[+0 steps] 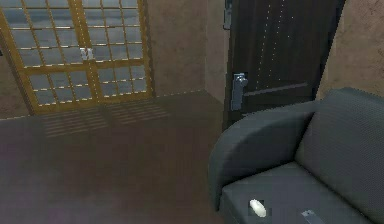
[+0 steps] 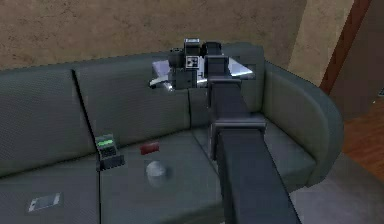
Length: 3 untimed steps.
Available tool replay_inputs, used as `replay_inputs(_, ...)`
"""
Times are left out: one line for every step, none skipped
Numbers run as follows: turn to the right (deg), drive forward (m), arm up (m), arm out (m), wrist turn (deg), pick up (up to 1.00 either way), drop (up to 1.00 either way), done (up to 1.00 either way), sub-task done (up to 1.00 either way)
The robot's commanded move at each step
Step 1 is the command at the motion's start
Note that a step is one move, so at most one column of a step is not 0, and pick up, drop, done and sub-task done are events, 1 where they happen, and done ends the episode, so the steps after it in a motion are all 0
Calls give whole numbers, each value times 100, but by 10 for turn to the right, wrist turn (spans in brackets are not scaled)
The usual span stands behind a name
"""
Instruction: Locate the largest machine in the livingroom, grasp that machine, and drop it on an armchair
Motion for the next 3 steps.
replay_inputs(0, 0, 0, 0, -450, 0, 0, 0, 0)
replay_inputs(0, 0, 0, 0, -450, 0, 0, 0, 0)
replay_inputs(0, 0, 0, 0, -210, 0, 0, 0, 0)
